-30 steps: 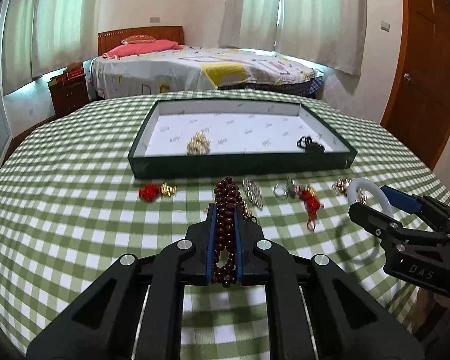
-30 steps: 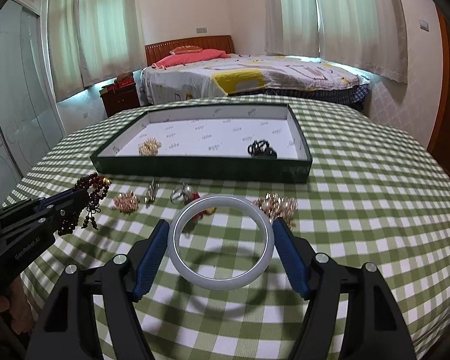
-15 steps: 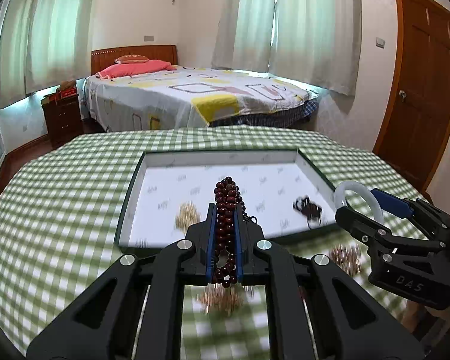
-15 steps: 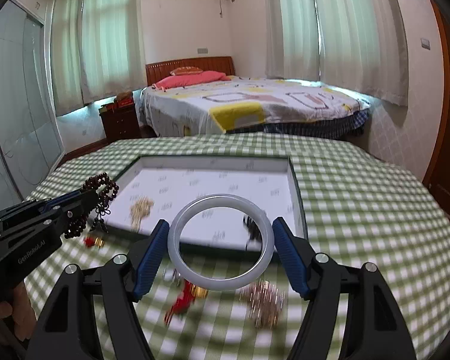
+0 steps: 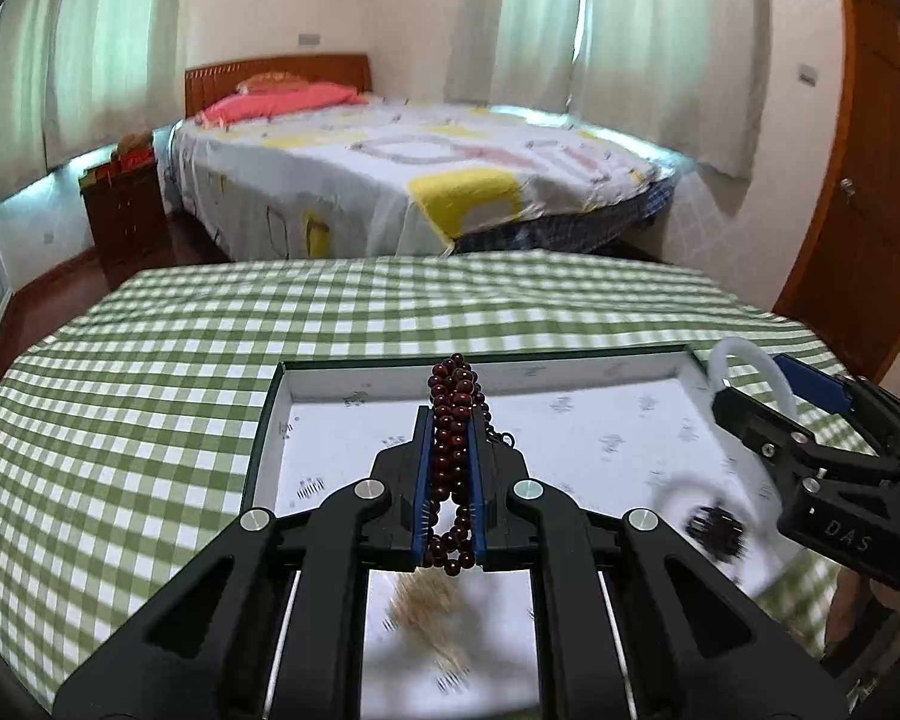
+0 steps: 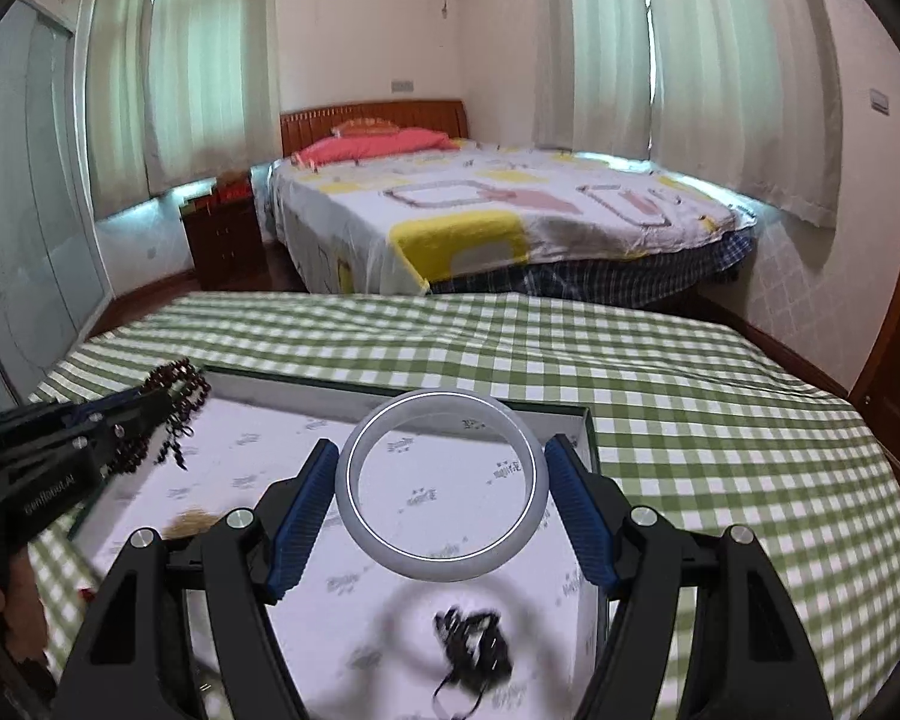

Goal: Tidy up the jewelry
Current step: 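Lower the bangle and bead bracelet into the tray box and open both tools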

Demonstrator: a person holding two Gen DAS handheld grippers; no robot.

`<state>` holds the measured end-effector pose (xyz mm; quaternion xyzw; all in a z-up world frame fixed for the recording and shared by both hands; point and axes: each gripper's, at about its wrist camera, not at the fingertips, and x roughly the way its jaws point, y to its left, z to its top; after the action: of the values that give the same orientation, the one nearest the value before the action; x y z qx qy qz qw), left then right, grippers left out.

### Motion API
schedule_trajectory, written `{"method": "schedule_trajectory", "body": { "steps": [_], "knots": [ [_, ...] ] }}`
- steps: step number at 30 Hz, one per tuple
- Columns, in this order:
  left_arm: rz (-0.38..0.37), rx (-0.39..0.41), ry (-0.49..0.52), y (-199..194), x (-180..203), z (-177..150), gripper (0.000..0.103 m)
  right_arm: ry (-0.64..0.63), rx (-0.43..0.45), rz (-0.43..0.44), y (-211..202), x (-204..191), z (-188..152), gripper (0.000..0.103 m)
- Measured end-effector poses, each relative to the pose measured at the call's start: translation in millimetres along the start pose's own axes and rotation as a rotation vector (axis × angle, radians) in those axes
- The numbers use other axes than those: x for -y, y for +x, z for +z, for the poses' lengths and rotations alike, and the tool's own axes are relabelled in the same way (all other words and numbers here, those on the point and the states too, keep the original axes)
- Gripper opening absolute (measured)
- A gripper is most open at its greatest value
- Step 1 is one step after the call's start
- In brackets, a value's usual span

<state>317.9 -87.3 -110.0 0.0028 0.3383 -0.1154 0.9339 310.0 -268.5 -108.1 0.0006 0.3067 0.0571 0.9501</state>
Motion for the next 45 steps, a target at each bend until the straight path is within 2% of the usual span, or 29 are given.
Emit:
{"method": "schedule_trajectory", "body": {
  "steps": [6,15,25,27,29,31,35,41,45],
  "knots": [
    [0.002,-0.129,-0.046,50,-16,13,0.011,0.008,-0.14,0.008,52,11,1,0.069],
    [0.021,-0.233,-0.045,87,-26,19,0.011,0.03,-0.304,0.016,85,20,3,0.069],
    [0.034,-0.292,-0.094,105,-38,16,0.011,0.027,-0.345,0.001,98,26,11,0.069],
    [0.035,-0.3,-0.103,107,-40,16,0.014,0.015,-0.362,0.001,103,26,14,0.069],
    [0.04,-0.303,-0.117,108,-43,16,0.025,-0.002,-0.385,0.006,108,23,13,0.069],
    [0.041,-0.302,-0.127,109,-44,16,0.031,-0.01,-0.392,-0.003,110,22,12,0.069],
    [0.05,-0.291,-0.125,106,-46,16,0.048,0.0,-0.372,-0.005,107,24,13,0.073],
    [0.052,-0.243,-0.103,91,-43,17,0.055,0.01,-0.328,-0.002,95,24,15,0.074],
    [0.045,-0.189,-0.094,72,-41,15,0.059,0.036,-0.269,0.003,74,26,16,0.074]
  ]
}}
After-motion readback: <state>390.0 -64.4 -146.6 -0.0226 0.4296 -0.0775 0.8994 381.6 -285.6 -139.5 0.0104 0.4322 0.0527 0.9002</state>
